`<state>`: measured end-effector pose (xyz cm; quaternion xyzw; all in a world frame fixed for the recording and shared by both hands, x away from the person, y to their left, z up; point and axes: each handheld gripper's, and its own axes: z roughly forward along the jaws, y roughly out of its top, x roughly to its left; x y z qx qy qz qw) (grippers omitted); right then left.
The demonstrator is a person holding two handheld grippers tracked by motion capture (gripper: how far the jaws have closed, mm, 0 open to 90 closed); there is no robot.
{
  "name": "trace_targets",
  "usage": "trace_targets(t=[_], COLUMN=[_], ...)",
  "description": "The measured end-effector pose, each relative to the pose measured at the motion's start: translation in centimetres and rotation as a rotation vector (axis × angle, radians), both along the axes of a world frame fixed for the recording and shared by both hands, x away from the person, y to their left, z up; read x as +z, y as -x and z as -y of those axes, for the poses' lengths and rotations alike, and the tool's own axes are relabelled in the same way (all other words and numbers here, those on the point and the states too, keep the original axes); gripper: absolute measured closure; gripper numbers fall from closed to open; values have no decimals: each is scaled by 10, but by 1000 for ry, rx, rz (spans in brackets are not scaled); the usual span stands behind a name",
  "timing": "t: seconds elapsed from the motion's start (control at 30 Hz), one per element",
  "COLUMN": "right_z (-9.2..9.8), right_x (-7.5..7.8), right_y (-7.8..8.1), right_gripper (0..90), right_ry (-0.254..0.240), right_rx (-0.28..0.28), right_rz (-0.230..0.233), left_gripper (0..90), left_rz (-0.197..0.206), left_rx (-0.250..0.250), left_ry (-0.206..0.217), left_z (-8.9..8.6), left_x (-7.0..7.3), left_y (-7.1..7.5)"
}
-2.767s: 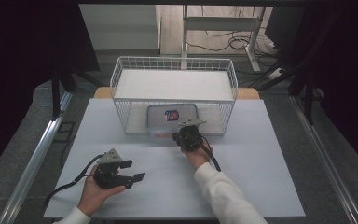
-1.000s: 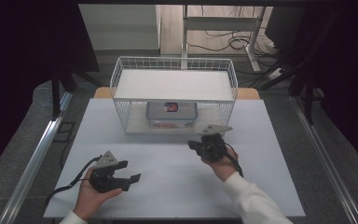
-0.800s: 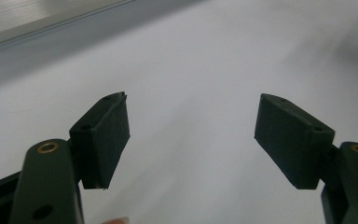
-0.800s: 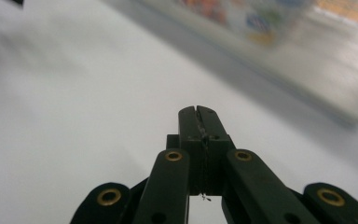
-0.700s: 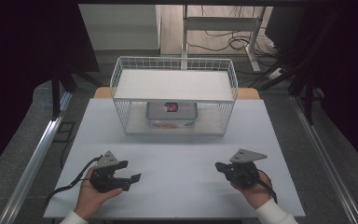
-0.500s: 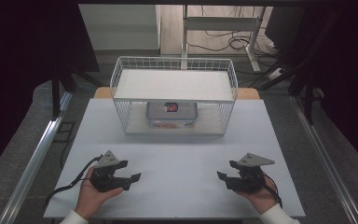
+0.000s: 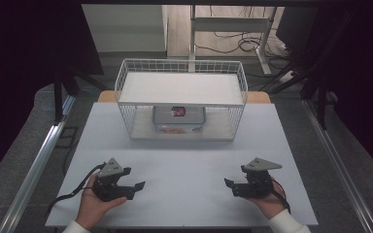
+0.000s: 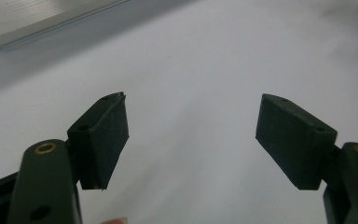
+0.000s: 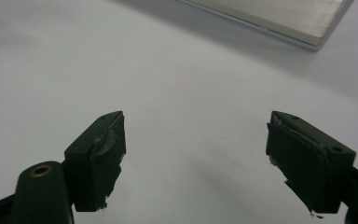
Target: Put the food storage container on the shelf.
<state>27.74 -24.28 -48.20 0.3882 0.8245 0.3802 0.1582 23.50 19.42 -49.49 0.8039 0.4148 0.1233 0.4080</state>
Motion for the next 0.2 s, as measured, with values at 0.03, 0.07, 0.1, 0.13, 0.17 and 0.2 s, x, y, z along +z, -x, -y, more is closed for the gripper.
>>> trace_targets(t=[0.03, 0.07, 0.1, 0.13, 0.17, 0.2], right_z=[0, -1, -1, -1, -1, -1], right_x=[0, 0, 0, 0, 0, 0], right_y=[0, 0, 0, 0, 0, 0], right_gripper=[195, 187, 180, 170, 160, 138], right_ry=[2, 3, 2, -4, -7, -8], right_rx=[3, 6, 7, 8, 11, 21], right_rz=[-4, -4, -4, -4, -4, -9], left_gripper=[248, 248, 247, 247, 247, 247], left_rz=[-1, -1, -2, -2, -4, -5], left_rx=[1, 1, 1, 0, 1, 0], left_ry=[0, 0, -3, -3, -3, -4], left_z=[0, 0, 0, 0, 0, 0], left_x=[0, 0, 0, 0, 0, 0], left_y=[0, 0, 0, -1, -1, -1])
